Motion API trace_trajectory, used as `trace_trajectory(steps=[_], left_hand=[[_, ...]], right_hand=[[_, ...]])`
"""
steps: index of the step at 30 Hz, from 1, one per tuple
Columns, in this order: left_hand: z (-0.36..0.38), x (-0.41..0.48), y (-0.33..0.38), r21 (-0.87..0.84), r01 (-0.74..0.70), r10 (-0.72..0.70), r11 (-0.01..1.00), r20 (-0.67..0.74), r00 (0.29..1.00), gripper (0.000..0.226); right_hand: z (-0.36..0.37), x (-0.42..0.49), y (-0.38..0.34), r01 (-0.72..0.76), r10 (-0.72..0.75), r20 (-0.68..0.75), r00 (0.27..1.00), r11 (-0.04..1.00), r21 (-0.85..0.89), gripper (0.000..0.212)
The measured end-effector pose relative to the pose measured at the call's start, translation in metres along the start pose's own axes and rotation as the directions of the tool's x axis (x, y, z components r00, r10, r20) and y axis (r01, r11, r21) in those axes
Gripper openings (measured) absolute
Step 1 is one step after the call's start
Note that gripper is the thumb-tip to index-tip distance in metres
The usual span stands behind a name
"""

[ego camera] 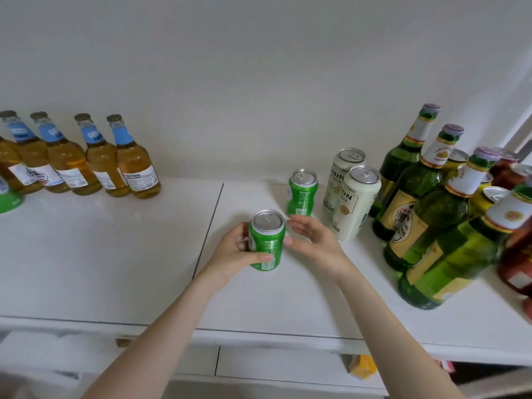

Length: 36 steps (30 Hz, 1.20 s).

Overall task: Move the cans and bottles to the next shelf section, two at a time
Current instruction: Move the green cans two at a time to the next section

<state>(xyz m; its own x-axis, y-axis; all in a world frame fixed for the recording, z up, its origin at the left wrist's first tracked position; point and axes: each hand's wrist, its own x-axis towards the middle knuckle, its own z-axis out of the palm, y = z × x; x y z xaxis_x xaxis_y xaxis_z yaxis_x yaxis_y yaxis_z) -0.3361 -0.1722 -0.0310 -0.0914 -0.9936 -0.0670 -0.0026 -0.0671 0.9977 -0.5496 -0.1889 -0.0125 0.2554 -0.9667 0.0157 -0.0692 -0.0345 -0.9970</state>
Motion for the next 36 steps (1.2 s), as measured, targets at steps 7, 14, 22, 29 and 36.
trace_trajectory(steps=[7, 14, 22, 29, 36], left_hand=[[0.019, -0.028, -0.003, -0.018, -0.015, 0.015, 1.0, 0.007, 1.0, 0.088], [0.038, -0.055, -0.008, -0.002, 0.016, -0.016, 1.0, 0.066, 0.998, 0.079], [0.062, -0.073, -0.011, 0.007, 0.015, -0.016, 1.0, 0.147, 0.989, 0.071], [0.075, -0.058, -0.009, 0.022, -0.003, 0.0, 1.0, 0.139, 0.99, 0.073], [0.074, -0.019, -0.003, 0.053, -0.017, 0.011, 0.998, 0.11, 0.994, 0.07]], right_hand=[[0.009, -0.022, 0.002, 0.069, -0.074, 0.117, 0.99, 0.997, 0.045, 0.075], [0.001, -0.058, 0.005, 0.07, -0.08, 0.092, 0.993, 0.992, 0.106, 0.069], [-0.021, -0.092, 0.011, 0.089, -0.096, 0.05, 0.994, 0.989, 0.117, 0.054], [-0.033, -0.088, 0.013, 0.097, -0.1, 0.012, 0.995, 0.984, 0.15, 0.06], [-0.04, -0.056, 0.011, 0.086, -0.083, -0.027, 0.996, 0.983, 0.163, 0.059]])
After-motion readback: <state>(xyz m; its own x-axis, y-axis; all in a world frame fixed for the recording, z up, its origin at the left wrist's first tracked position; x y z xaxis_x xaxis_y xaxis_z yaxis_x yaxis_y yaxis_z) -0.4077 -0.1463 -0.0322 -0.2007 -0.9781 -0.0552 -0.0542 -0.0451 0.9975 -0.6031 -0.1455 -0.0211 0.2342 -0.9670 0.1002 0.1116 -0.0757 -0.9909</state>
